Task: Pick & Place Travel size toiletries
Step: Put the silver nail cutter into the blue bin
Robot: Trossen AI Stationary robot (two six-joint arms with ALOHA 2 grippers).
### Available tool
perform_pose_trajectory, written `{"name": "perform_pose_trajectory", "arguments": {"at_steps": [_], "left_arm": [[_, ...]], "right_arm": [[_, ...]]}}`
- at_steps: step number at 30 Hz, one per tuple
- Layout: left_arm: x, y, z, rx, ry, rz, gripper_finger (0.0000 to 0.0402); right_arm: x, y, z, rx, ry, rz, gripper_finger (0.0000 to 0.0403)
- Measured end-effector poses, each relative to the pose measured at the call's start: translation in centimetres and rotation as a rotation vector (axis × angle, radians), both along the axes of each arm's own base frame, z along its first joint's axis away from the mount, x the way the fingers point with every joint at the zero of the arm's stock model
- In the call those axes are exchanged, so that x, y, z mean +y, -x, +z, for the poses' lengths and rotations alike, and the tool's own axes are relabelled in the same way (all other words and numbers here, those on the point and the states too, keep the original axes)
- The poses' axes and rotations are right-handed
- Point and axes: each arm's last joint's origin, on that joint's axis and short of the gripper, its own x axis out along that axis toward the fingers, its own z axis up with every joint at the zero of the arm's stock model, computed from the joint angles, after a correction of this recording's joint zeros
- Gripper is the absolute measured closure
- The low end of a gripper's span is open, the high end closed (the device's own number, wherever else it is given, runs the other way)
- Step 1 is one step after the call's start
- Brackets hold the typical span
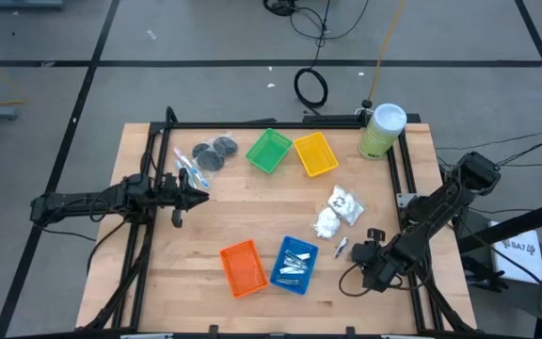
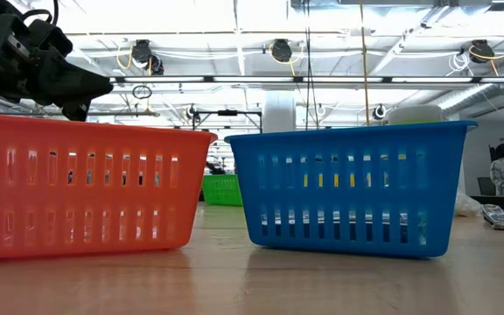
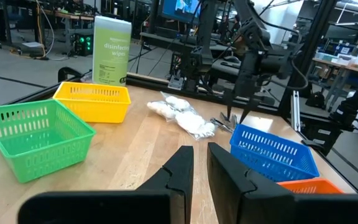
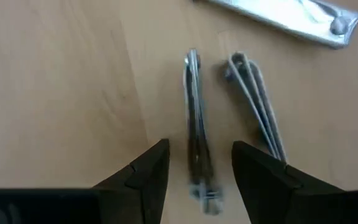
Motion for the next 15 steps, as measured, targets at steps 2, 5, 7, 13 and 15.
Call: {"name": "perform_pose_trajectory", "arguments": {"at_steps": [2,5,7,13,15], "left_arm": [[0.00,0.00,0.00,0.000,0.000,0.000,0.0357],[0.00,0.00,0.00,0.000,0.000,0.000,0.0357],[0.00,0.00,0.00,0.000,0.000,0.000,0.0357],[0.00,0.00,0.00,0.000,0.000,0.000,0.0357],[0.00,0.00,-0.01,0.000,0.000,0.000,0.0357]], "right_arm": [[-0.07,0.16,-0.50,0.003,-0.040,-0.017,0.0239],[0.01,0.22,-0.67,0.001,-0.065,-0.022,0.0239],[0.05,0.20,-0.67,-0.005,-0.068,-0.023,0.0239],[-0.05,0.24,-0.75,-0.008,-0.056,-0.069,0.0239],[-0.06,0.22,-0.75,-0.013,-0.052,-0.067,0.0239]]}}
